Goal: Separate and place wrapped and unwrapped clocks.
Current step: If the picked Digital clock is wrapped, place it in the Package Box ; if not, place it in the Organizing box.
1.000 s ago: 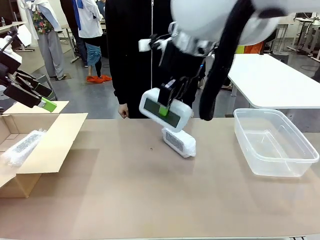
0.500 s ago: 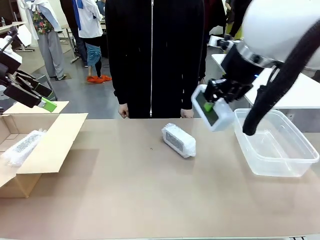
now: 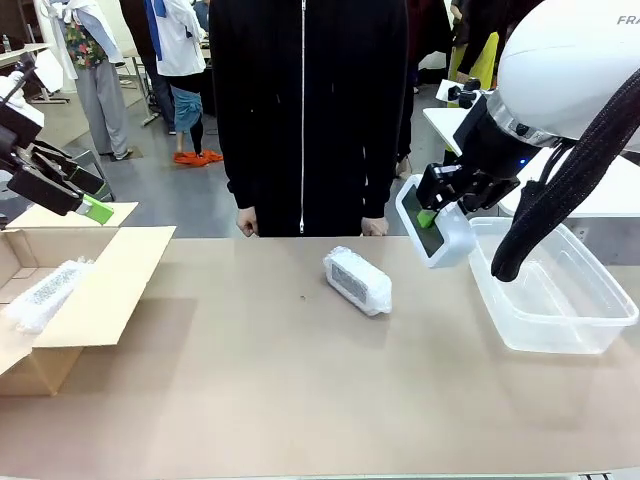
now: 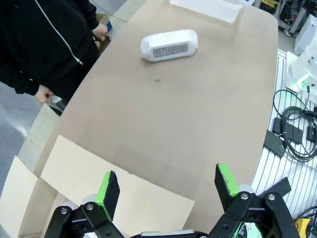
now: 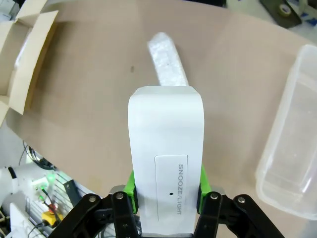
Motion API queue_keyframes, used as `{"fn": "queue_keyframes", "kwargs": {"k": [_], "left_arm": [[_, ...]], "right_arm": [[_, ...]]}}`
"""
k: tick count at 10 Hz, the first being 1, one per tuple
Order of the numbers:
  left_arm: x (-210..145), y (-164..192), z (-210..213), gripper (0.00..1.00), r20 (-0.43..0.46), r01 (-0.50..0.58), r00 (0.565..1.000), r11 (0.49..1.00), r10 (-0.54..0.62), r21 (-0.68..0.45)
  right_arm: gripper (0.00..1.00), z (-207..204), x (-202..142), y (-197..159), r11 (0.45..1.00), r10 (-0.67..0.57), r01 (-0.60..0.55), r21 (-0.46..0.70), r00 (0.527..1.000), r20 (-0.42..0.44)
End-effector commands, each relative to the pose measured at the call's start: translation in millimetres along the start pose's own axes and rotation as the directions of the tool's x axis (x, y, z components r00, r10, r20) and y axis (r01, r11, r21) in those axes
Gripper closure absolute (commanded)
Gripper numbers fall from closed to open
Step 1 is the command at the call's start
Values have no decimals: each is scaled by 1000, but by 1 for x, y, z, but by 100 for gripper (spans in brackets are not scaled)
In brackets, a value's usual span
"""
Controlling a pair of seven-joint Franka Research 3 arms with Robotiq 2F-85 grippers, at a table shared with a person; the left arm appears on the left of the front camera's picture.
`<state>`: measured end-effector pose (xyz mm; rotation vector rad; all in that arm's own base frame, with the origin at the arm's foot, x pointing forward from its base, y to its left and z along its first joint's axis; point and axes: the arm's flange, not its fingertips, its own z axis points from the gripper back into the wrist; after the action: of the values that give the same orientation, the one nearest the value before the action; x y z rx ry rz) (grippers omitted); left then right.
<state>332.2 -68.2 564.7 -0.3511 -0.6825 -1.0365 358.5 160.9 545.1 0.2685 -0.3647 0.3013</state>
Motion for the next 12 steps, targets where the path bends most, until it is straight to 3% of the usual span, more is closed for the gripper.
{"fn": "queue_keyframes", "kwargs": {"k": [1,4,5,6,8,10,12], "left_arm": [[2,0,-1,0,15,-1,1000,1000,1,-5],[2,0,-1,0,15,-1,1000,1000,1,-5],[2,0,-1,0,15,-1,1000,1000,1,-5],[2,0,-1,0,15,-1,1000,1000,1,-5],[2,0,-1,0,15,-1,1000,1000,1,-5],[2,0,-1,0,15,-1,1000,1000,1,-5],[2,0,-1,0,15,-1,1000,1000,1,-5]], "right_arm": [[49,3,5,-2,1000,23,-23,3,1000,-7],[49,0,0,1,1000,6,-6,2,1000,-1],[49,26,15,-18,999,-34,32,20,997,74],[49,57,28,-43,994,-104,108,-33,989,103],[49,91,41,-97,953,-254,266,-148,963,91],[49,87,36,-143,915,-365,362,-181,931,16],[49,41,36,-168,907,-372,368,-207,928,20]]}}
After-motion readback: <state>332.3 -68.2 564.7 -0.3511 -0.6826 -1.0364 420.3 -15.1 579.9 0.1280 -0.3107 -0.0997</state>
